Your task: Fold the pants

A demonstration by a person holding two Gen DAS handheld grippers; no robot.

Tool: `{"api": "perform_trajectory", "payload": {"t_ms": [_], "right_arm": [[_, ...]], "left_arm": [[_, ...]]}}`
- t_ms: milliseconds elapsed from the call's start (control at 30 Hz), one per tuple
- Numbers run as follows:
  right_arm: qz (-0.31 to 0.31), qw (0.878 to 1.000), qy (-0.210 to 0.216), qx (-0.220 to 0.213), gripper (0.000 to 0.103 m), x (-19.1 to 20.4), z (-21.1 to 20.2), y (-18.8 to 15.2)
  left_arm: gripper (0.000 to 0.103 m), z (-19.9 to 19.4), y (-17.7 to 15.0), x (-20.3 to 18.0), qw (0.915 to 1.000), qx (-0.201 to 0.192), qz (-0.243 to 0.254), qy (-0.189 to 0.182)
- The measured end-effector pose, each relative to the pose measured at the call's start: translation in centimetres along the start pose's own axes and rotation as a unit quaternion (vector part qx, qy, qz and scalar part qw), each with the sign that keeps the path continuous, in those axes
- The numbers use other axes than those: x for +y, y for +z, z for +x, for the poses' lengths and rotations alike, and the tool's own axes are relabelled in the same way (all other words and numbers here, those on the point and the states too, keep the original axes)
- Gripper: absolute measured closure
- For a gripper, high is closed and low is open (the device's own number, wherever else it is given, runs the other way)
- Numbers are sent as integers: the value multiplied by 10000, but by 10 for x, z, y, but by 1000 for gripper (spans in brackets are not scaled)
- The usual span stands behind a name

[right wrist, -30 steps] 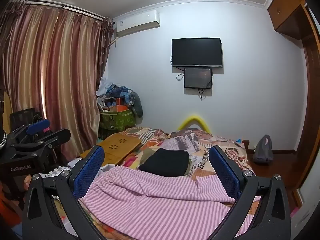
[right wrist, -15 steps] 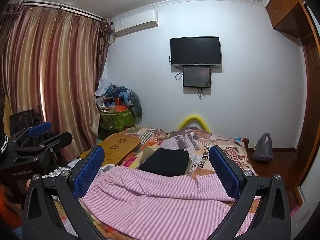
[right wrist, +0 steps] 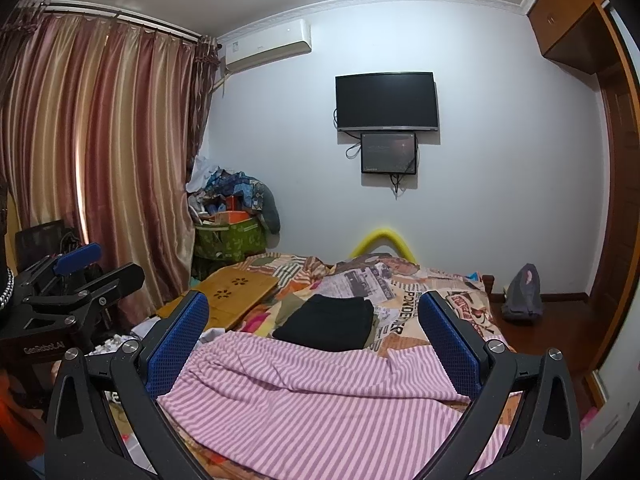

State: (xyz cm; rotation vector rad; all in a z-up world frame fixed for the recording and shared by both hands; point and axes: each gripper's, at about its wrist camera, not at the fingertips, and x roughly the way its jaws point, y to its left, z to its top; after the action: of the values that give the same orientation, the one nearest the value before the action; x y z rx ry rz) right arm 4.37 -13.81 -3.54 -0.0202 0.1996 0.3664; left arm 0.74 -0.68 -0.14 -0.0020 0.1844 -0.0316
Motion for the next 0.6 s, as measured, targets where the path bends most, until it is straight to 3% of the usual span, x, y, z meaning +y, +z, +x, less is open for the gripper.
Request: {"api": "perform_trajectory", "payload": {"t_ms": [600], "right_arm": [[41,10000,4,40,0,1,3,-4]], "left_arm": [[0,5,-2,8,9999,66,-99,-1]]}}
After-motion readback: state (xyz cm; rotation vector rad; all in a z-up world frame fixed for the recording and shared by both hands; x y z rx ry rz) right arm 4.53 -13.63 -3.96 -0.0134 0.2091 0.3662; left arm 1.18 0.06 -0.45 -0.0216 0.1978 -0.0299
